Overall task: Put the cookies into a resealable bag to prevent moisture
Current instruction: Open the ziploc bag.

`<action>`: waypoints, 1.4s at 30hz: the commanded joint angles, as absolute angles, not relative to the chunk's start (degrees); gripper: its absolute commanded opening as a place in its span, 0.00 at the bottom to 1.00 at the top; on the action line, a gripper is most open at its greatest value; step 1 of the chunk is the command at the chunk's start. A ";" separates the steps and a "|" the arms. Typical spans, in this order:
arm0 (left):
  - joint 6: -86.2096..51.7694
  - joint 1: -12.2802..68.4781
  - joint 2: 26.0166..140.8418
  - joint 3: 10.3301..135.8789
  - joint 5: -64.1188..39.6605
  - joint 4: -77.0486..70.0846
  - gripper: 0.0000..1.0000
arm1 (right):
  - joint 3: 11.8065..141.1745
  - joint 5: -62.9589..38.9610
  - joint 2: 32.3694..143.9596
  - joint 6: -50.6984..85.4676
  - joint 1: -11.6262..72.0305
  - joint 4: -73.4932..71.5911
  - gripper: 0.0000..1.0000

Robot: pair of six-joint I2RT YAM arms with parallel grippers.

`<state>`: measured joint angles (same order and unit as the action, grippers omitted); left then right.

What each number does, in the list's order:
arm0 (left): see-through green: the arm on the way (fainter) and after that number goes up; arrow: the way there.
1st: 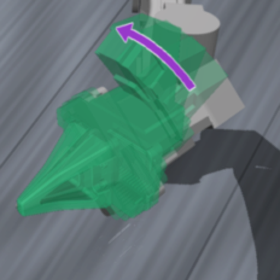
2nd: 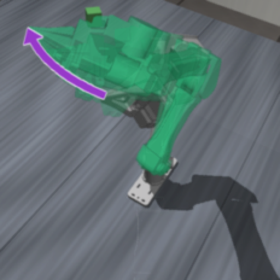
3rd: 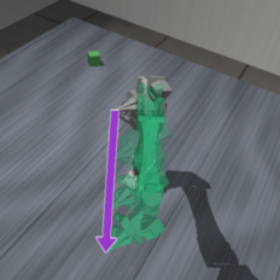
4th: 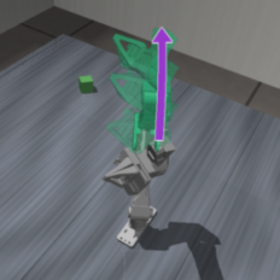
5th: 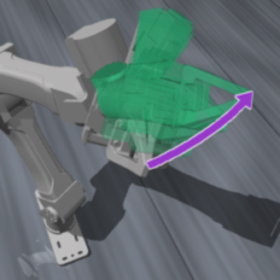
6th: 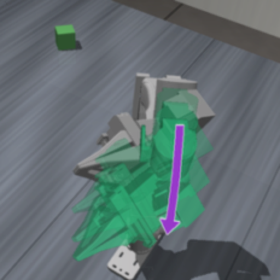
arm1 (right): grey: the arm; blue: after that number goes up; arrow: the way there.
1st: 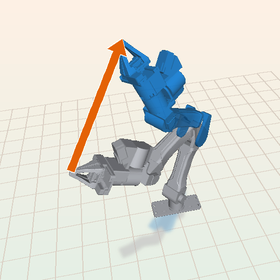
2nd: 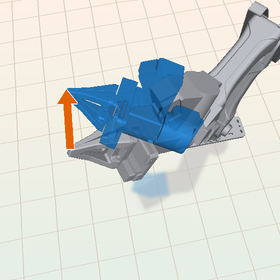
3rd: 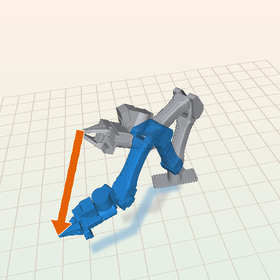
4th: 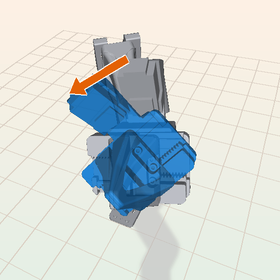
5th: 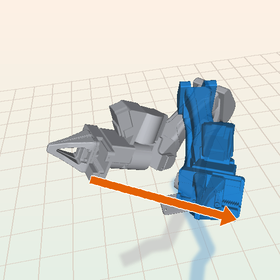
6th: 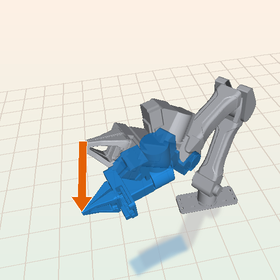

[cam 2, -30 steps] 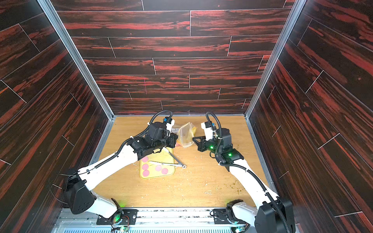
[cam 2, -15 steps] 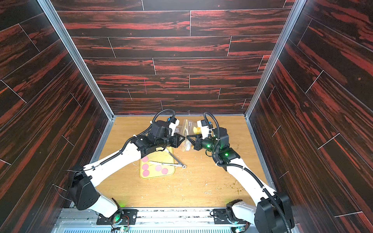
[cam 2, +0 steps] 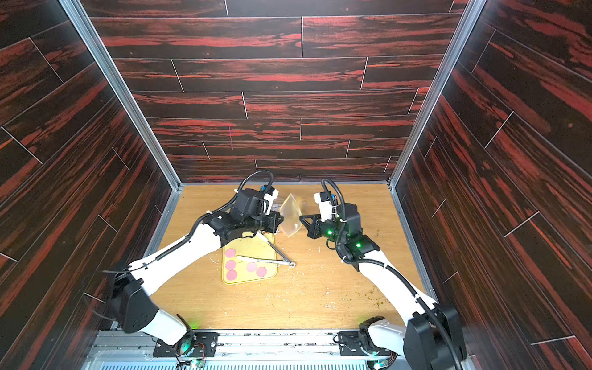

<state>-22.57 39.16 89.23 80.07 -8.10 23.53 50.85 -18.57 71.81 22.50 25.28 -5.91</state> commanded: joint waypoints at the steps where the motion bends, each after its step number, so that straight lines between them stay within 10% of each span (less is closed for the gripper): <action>1: -22.18 39.11 84.00 83.09 -6.75 32.07 0.00 | 54.91 -11.01 76.07 18.04 28.24 -2.22 0.00; 15: -21.47 34.38 74.17 89.51 5.63 69.02 0.00 | 61.00 -19.49 93.09 23.89 39.05 -16.62 0.00; 28: -22.52 20.16 66.58 64.18 9.76 66.40 0.00 | 61.83 -24.16 107.75 28.69 49.27 -29.88 0.00; 42: -20.92 17.99 67.14 76.34 21.06 78.64 0.00 | 67.31 -26.98 112.97 28.50 52.36 -29.95 0.00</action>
